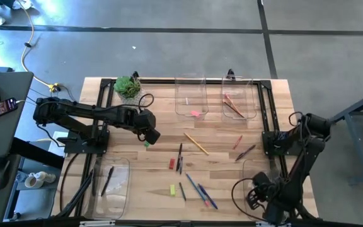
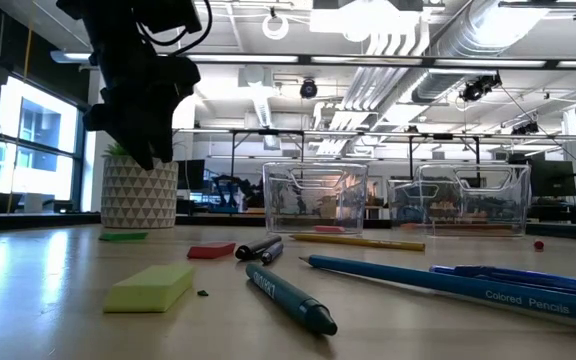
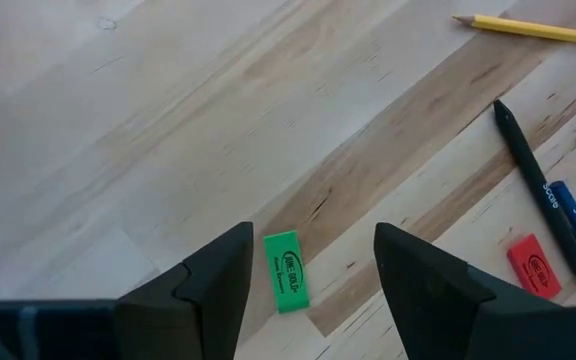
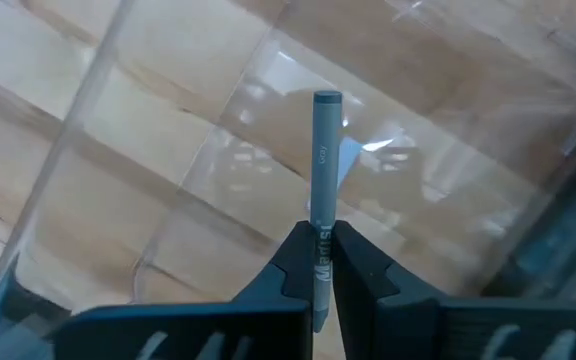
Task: Sort crayons/erasers/pens/pencils in bins
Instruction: Put the gray crayon into the bottom right transparent bin, then put the green eraser into the top right transparent bin
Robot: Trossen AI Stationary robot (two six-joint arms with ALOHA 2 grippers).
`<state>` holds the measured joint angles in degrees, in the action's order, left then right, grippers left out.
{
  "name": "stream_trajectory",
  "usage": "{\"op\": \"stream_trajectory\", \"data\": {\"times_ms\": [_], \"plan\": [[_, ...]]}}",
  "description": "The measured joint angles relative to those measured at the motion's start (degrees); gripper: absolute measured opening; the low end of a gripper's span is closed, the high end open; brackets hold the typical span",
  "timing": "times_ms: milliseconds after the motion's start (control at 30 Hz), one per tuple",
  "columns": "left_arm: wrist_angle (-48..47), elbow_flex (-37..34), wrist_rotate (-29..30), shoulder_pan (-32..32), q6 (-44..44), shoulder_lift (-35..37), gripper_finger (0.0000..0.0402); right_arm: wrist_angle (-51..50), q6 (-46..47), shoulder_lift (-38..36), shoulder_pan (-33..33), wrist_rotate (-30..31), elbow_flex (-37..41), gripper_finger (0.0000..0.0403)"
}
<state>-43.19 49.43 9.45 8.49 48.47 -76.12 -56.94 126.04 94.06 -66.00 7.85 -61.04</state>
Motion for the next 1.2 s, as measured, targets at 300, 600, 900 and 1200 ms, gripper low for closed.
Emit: {"op": "stream_trajectory", "data": {"times_ms": [300,600,900,1200], "plan": [[-0.08,0.00,0.04,-0.02,0.85,0.00,0.0198,10.73,1.02,-6.31,1.44,-1.75,10.01,0.0001],[-1.37,0.09,-0.01,-0.36,0.96,-1.67,0.0198,11.74,-0.07,-6.62,3.73,-4.96,11.43,0.0017],[-3.75,0.03,-0.51,-1.85,3.86,-5.07,0.0198,12.51,-0.09,-6.62,3.72,-5.02,11.43,0.0080],[-3.17,0.01,-3.77,-2.33,5.62,-9.58,0.0198,12.80,-0.34,-6.75,3.57,-4.86,9.81,0.0098]]}}
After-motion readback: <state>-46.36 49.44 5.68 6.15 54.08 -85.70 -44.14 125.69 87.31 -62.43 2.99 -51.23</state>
